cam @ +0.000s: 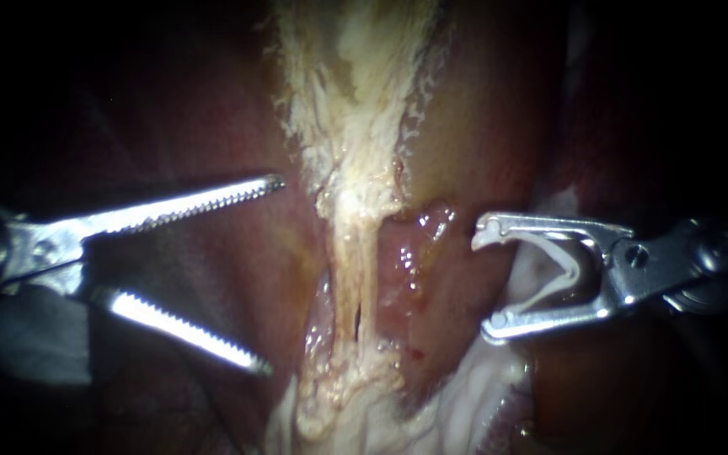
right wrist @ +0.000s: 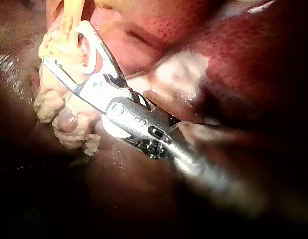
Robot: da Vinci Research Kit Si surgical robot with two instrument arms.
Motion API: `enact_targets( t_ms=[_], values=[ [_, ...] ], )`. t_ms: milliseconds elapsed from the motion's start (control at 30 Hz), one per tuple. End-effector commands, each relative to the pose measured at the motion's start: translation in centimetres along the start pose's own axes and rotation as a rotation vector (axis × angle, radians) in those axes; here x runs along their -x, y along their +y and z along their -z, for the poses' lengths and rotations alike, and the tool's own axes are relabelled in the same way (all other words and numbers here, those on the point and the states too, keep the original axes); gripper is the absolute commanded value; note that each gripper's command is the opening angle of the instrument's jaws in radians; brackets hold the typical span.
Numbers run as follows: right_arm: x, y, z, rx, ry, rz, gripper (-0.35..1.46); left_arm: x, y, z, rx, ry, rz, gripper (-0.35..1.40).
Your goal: Grabbing gallbladder
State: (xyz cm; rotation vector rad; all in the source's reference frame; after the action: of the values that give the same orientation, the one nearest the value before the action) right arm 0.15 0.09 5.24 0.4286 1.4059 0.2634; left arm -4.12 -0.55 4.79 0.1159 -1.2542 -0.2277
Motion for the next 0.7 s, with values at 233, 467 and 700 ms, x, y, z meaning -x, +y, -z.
enact_targets(
  t_ms=[233, 467, 700],
  values=[
    [0.0, 0.0, 0.0, 0.0, 0.0, 0.0, 0.59, 0.03, 0.02, -0.06, 0.11, 0.018, 0.256, 0.99],
    [0.0, 0.0, 0.01, 0.0, 0.0, 0.0, 0.59, 0.15, 0.1, -0.27, 0.216, 0.039, 0.407, 0.88],
    [0.0, -0.01, 0.01, -0.001, 0.0, 0.0, 0.59, 0.22, 0.12, -0.47, 0.281, 0.073, 0.506, 0.69]
  ],
)
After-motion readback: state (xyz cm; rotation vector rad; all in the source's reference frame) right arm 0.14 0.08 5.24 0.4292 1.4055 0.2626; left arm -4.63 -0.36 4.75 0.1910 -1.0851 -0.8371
